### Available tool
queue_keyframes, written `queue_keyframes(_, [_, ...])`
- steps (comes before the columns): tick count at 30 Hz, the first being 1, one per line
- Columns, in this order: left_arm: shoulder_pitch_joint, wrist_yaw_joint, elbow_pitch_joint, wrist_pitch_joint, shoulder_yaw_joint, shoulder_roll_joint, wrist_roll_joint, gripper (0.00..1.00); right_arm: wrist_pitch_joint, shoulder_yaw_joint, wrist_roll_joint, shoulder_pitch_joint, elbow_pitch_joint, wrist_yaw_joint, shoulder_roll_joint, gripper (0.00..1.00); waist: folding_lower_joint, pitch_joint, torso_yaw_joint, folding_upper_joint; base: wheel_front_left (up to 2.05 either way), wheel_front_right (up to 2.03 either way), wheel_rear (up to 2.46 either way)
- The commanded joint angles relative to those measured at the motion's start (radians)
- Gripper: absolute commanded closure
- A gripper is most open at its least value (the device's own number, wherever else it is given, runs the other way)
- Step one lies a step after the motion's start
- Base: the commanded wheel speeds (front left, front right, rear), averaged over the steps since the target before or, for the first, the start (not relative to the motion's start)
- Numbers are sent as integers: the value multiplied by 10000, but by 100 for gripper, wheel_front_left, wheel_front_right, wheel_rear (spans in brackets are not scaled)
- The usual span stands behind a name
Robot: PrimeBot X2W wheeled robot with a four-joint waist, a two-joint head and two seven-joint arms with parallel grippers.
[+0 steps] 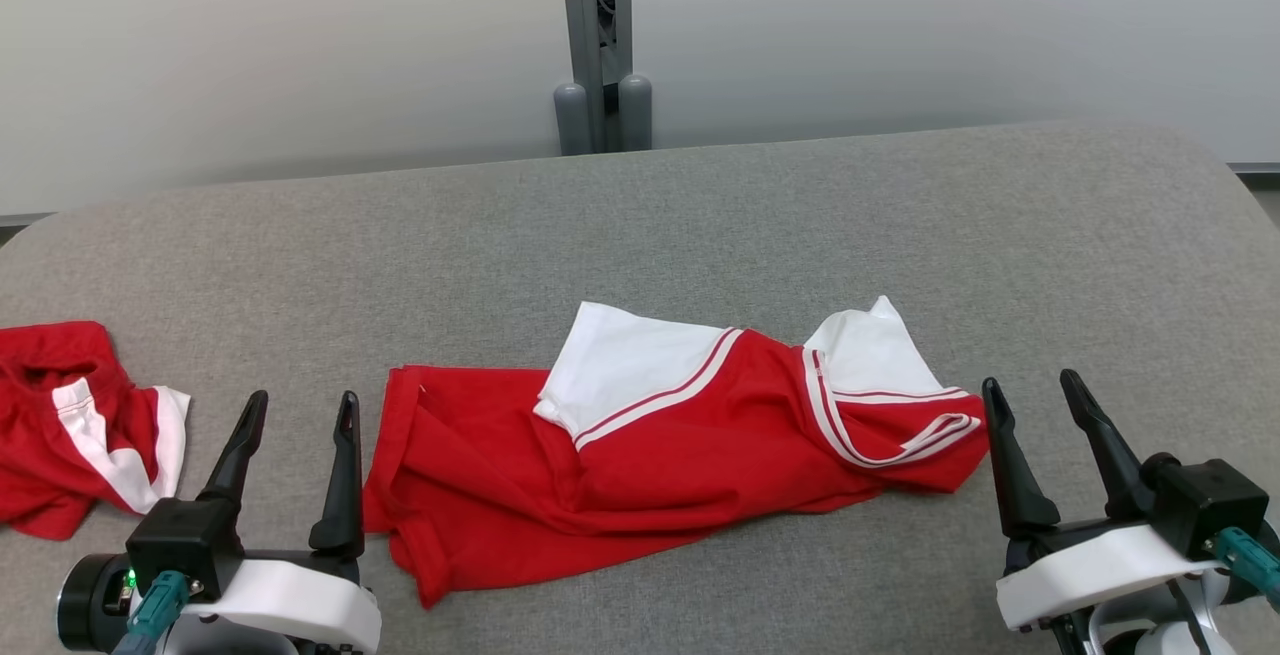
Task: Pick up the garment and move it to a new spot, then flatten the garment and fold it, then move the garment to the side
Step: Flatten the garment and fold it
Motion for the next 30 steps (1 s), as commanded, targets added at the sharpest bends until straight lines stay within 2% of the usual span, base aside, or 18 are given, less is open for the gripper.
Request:
queue_keyframes(1, [-137,4,-31,36,-7,50,76,0,3,-88,42,-117,31,19,-34,0,0,11,61,0,0,0,0])
queue_keyframes(7, [-547,-120,-159,56,-193,-103,129,0,-52,-80,203,-870,163,19,-360,0,0,361,579,0,0,0,0])
queue_keyframes(13, [-1347,-349,-141,-23,-588,-509,295,0,187,763,986,-2434,991,19,-1302,0,0,1160,1615,0,0,0,0])
queue_keyframes(19, [-2208,-739,359,-295,-1058,-1172,391,0,1198,2738,2137,-4358,2183,16,-2480,0,0,2112,2774,0,0,0,0])
queue_keyframes(20, [-2208,-739,359,-295,-1058,-1172,391,0,1198,2738,2137,-4358,2183,16,-2480,0,0,2112,2774,0,0,0,0])
queue_keyframes(25, [-2739,-1093,1005,-567,-1273,-1740,399,0,1969,4532,3078,-5779,3209,12,-3345,0,0,2741,3536,0,0,0,0])
queue_keyframes(30, [-3129,-1469,1590,-751,-1302,-2233,455,0,2435,6204,3835,-6875,4203,12,-3848,0,0,3159,4068,0,0,0,0])
